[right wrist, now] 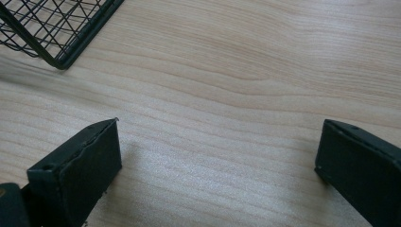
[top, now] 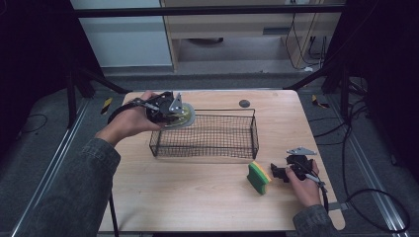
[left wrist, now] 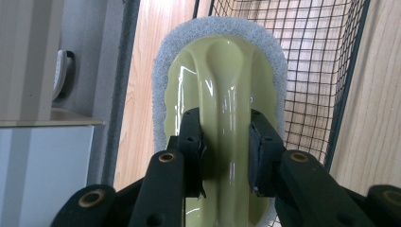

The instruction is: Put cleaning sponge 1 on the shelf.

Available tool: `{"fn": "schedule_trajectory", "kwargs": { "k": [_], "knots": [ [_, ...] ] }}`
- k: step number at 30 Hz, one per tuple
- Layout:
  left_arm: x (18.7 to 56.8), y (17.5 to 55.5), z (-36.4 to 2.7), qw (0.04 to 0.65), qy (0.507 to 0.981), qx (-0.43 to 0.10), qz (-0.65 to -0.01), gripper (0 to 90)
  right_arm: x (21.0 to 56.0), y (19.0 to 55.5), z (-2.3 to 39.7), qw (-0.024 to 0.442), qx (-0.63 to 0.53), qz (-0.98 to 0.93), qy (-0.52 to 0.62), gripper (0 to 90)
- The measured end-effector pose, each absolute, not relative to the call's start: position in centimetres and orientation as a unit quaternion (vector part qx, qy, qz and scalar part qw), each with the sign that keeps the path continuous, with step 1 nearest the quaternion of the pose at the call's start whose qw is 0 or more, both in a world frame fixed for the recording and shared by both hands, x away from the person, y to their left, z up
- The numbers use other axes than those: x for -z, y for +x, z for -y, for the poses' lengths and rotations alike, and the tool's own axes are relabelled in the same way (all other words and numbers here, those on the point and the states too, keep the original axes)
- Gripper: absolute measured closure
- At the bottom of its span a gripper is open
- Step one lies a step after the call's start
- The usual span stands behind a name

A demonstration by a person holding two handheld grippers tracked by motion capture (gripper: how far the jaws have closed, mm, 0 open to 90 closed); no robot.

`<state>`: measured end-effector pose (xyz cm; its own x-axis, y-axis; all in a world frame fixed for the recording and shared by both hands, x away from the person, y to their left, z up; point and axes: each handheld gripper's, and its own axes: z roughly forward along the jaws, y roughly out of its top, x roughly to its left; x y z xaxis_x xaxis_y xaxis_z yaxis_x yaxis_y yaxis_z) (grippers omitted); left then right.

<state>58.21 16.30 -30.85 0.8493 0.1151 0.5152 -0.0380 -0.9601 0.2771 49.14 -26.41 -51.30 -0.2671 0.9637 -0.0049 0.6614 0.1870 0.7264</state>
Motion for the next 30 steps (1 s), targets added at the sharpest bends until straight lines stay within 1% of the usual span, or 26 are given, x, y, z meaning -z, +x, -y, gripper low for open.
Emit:
{"fn": "schedule_trajectory", "kwargs": {
  "k": [15, 30],
  "knots": [
    [32.0, 58.0, -16.0, 0.125, 0.956, -0.267, -0.004, 70.6, 51.3, 49.1, 26.4, 0.242, -0.313, -0.731, 0.555, 1.3],
    [33.4, 58.8, -16.1, 0.128, 0.958, -0.257, -0.001, 70.6, 51.3, 49.1, 26.4, 0.242, -0.312, -0.732, 0.555, 1.2]
  ]
}}
